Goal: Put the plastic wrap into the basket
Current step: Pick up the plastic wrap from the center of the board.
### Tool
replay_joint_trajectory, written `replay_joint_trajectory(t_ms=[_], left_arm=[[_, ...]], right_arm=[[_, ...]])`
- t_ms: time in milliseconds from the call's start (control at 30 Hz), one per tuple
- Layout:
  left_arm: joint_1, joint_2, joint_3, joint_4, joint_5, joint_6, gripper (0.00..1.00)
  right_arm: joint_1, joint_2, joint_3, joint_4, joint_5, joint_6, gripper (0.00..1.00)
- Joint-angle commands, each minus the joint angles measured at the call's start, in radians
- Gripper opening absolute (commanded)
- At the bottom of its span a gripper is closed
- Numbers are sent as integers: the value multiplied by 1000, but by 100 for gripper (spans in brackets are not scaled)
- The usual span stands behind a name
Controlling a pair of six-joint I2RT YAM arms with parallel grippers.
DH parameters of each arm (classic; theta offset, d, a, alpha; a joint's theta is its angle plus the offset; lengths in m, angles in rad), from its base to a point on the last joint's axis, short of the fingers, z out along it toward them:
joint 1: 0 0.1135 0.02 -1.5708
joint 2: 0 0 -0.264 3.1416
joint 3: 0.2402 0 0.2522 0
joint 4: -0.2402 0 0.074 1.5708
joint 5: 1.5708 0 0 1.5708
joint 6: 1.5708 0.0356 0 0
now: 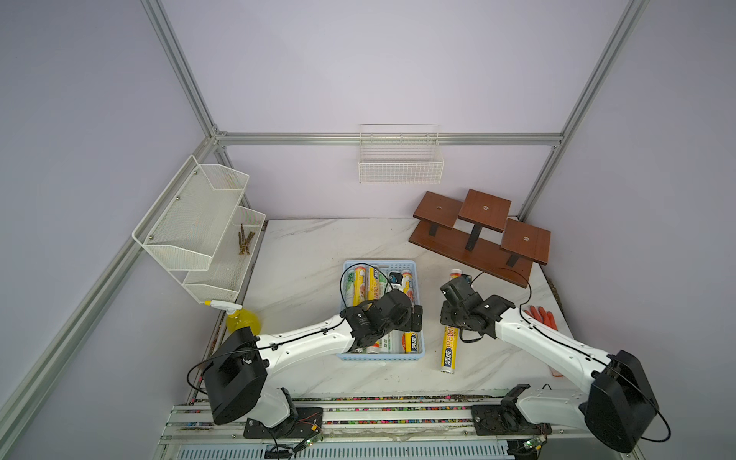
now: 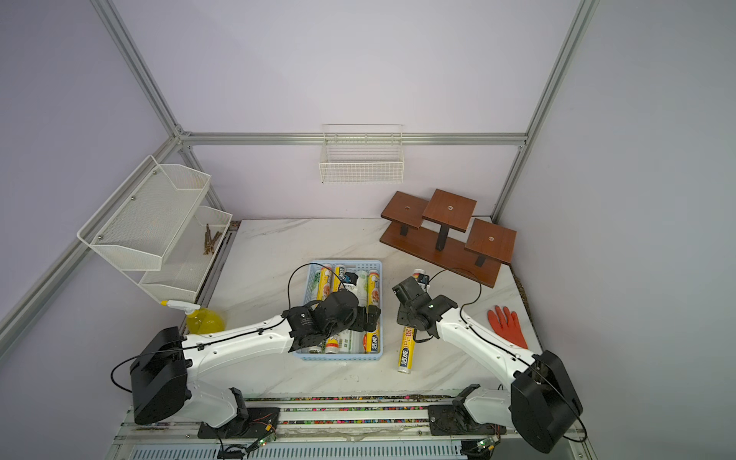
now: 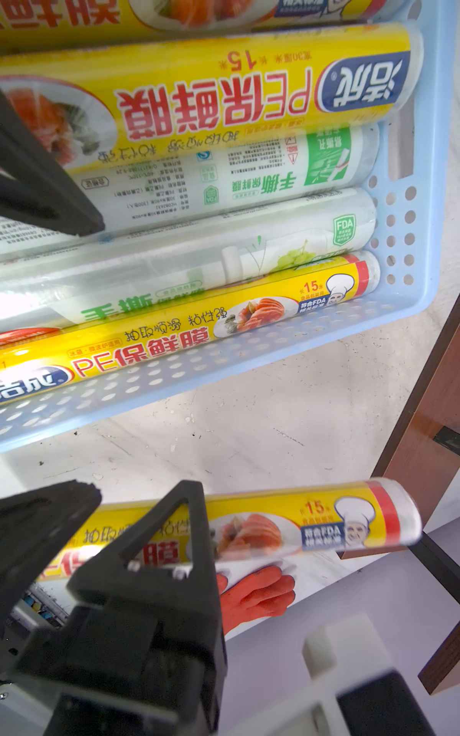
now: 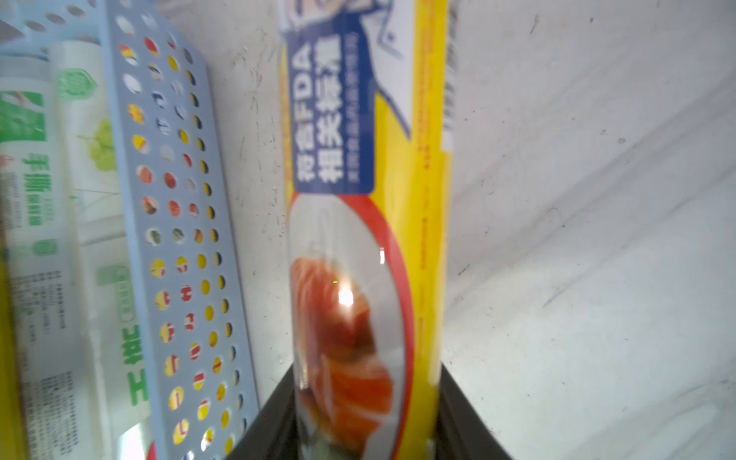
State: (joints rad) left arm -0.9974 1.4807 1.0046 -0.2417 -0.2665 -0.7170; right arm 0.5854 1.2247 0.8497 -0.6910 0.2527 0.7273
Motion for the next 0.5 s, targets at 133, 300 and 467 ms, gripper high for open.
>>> replay_joint_trajectory(t_ms=[133,300,467], left_arm=[[-5,-44,-10,41,-32,-9,100],[-5,-58,-29,42,-51,-7,100],[-4,-115,-56,37,-74,-9,100]], right_arm=[[0,-175,-25,130,-119,-40,35],[0,-203,-28,196,-199,-12,34],[-1,-190,-26,272,-288,10,34]])
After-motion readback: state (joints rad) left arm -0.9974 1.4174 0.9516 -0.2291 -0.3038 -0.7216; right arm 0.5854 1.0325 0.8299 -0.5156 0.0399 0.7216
